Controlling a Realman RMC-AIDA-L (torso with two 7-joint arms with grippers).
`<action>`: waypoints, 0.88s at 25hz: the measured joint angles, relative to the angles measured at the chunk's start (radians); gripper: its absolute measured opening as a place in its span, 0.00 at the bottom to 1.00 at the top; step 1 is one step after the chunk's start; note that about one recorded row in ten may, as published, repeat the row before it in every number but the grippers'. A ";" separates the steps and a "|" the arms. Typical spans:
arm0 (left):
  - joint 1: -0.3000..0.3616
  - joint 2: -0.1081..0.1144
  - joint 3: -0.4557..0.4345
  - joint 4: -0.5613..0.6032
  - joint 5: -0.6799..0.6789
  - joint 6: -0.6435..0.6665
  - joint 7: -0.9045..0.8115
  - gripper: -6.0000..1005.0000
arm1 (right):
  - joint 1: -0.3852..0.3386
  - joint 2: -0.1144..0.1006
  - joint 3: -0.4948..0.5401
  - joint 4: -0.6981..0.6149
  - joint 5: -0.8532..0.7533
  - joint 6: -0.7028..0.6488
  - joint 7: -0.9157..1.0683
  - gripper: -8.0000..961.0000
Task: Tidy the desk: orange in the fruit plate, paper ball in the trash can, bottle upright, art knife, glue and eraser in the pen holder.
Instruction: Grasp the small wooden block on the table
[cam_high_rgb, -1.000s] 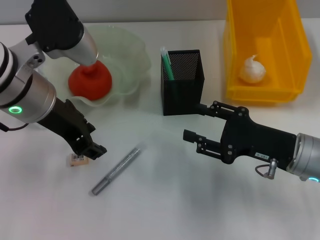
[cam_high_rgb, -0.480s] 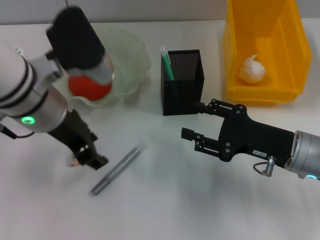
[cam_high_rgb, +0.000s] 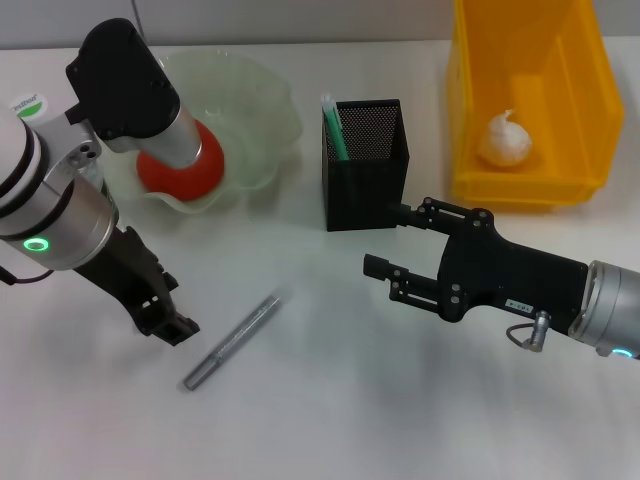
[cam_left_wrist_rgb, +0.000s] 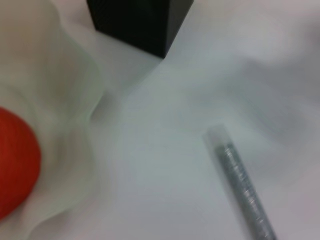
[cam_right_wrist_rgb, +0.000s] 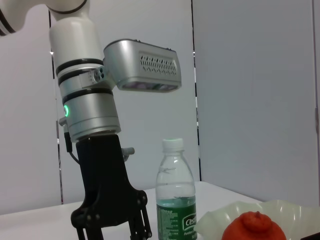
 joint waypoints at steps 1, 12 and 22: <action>-0.003 0.000 -0.002 -0.018 0.024 -0.009 0.013 0.58 | 0.000 0.000 0.000 0.000 0.000 0.000 0.000 0.68; -0.022 -0.001 0.000 -0.104 0.045 -0.048 0.037 0.58 | 0.005 0.000 0.000 0.002 0.000 0.006 0.000 0.68; -0.038 -0.004 0.000 -0.141 0.055 -0.066 0.039 0.58 | 0.007 0.000 0.000 0.003 0.000 0.013 0.000 0.68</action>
